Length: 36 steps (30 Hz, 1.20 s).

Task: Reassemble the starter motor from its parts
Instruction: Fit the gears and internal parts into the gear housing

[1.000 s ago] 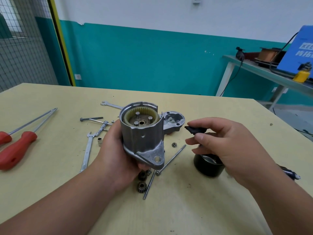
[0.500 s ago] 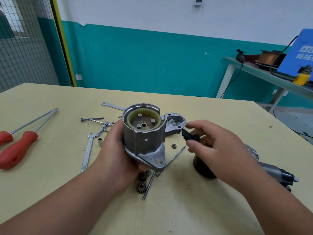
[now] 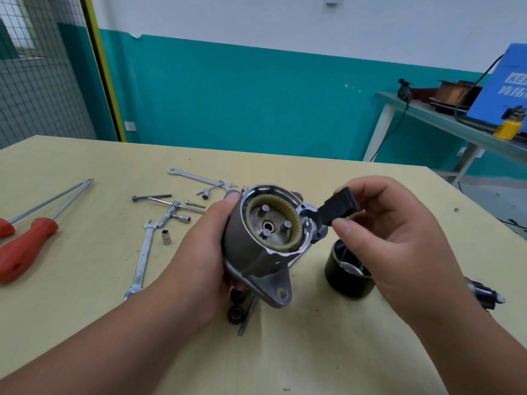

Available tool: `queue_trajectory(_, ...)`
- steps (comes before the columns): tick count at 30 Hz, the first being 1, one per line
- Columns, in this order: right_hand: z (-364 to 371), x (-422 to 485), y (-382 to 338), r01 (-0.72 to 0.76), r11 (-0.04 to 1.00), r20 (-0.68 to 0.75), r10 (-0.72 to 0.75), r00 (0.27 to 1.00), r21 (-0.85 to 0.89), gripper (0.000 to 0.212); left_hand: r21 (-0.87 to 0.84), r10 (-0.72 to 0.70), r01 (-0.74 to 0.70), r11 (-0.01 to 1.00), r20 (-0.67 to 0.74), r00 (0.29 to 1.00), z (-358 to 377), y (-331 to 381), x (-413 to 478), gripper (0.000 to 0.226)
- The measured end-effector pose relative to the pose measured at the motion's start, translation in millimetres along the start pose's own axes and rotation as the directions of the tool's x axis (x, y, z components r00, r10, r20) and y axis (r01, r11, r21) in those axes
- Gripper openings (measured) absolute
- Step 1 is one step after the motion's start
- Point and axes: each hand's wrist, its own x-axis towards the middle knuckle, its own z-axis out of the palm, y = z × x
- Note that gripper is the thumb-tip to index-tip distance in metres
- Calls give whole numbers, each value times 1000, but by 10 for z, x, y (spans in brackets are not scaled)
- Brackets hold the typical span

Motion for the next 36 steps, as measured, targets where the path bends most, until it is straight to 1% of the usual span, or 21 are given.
queue_trajectory(3,25,-24,-30,15,1000,30,-16,999,9,27,-29,-37,37,999,2,999,4,-18,-13,41)
queue_trajectory(6,32,-21,-34,5,1000,14,-5,1000,25,26,-19,-31,31,999,8,999,2,-13,-16,45)
queue_trajectory(10,64,-14,-20,-37,999,2,37,999,21,29,-3,-45,46,999,35,998,-4,-31,-19,42)
queue_trajectory(13,94,-19,-27,-56,998,2,56,998,15,30,-6,-54,54,999,29,998,12,-31,-32,40)
queue_trajectory(16,109,-27,-31,-64,998,-4,65,998,26,33,-19,-60,60,998,16,998,20,-34,-34,48)
queue_trajectory(19,116,-27,-43,-72,997,1,72,997,26,42,-24,-64,64,998,12,998,25,-35,-35,59)
queue_trajectory(22,113,-25,-48,-67,997,4,67,998,35,40,-13,-65,65,998,20,998,28,-38,-42,61)
queue_trajectory(26,103,-25,-37,-49,998,0,49,999,41,36,7,-53,52,999,41,998,27,-34,-39,49)
queue_trajectory(29,99,-21,-25,-42,998,-1,42,999,39,35,25,-45,44,999,38,998,29,-25,-39,54)
queue_trajectory(33,76,-10,5,-31,999,11,31,999,17,37,67,-48,47,997,23,999,23,-20,-40,46)
queue_trajectory(36,64,-15,14,-23,1000,11,23,1000,19,40,101,-54,56,993,-14,998,23,-10,-35,56)
